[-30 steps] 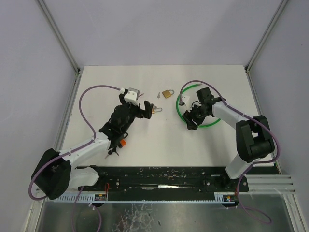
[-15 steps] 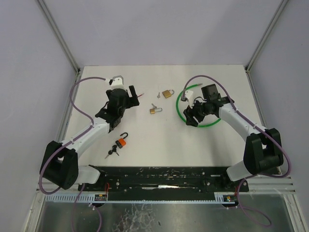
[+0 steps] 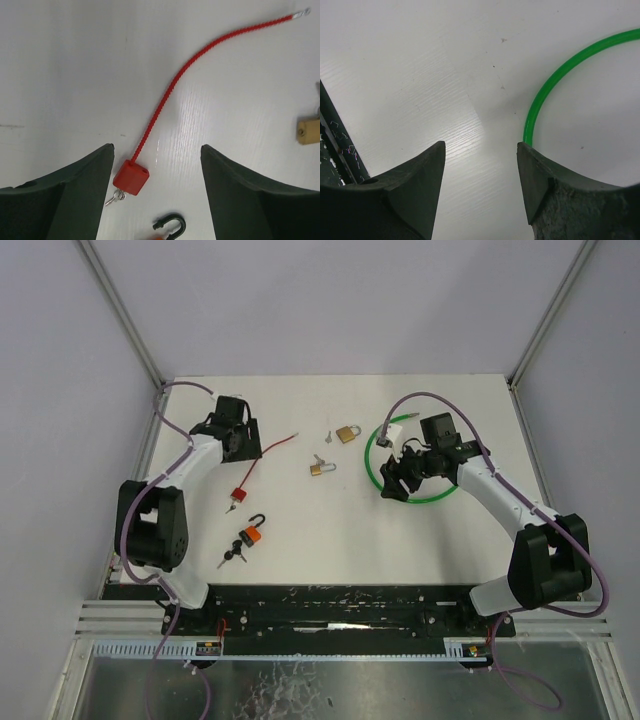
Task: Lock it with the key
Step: Pick up the lock from the center of the board.
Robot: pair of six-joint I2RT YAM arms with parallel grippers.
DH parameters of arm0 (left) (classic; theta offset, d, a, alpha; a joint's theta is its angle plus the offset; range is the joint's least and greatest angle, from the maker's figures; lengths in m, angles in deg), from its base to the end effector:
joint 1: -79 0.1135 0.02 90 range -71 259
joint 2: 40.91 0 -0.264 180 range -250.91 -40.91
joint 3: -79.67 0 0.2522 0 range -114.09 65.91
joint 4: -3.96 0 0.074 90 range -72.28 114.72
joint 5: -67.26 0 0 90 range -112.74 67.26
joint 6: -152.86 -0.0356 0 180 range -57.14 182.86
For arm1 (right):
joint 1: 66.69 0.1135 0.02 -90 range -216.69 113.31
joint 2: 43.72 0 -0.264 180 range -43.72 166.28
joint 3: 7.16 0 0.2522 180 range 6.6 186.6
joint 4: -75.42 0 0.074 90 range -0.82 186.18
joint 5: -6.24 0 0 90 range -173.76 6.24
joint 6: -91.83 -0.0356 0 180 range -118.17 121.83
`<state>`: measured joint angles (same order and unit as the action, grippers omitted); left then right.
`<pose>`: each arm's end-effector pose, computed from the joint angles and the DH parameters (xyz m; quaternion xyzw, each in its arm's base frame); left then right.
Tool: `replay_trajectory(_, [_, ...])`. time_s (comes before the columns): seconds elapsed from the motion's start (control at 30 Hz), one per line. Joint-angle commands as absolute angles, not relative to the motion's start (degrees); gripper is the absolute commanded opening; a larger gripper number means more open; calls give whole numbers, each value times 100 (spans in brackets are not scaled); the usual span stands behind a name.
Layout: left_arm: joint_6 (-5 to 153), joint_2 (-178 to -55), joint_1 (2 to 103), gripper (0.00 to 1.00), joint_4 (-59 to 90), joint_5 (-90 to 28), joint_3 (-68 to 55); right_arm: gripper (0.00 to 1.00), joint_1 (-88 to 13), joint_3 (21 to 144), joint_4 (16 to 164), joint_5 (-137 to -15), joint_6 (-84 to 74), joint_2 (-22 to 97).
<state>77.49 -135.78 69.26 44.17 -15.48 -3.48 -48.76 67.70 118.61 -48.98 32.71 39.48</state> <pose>0.3524 -0.0559 0.2393 -0.0609 0.9417 -0.0102 0.3308 0.2816 0.1124 0.2582 -0.4620 0.7798 0.2449 0.3442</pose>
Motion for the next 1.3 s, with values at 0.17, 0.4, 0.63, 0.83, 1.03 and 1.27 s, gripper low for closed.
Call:
replay_trajectory(0.17, [6762, -14404, 6957, 60, 5306, -1787, -525, 65, -4868, 6727, 11703, -4657, 3159, 3835])
replay_trajectory(0.4, [6580, -14785, 7085, 47, 5371, -1759, -808, 64, -4867, 6722, 11710, -4731, 3187, 3922])
replay_trajectory(0.63, [6550, -15047, 7104, 36, 5419, -1872, -872, 64, -4868, 6729, 11721, -4757, 3187, 3960])
replay_trajectory(0.83, [6585, -15172, 7101, 34, 5410, -1825, -840, 64, -4867, 6725, 11724, -4722, 3188, 3939])
replay_trajectory(1.03, [6602, -15201, 7105, 19, 5404, -1893, -829, 63, -4867, 6732, 11737, -4705, 3180, 3943])
replay_trajectory(1.27, [6611, -14991, 7091, 0, 5346, -1938, -750, 63, -4872, 6748, 11773, -4580, 3172, 3852])
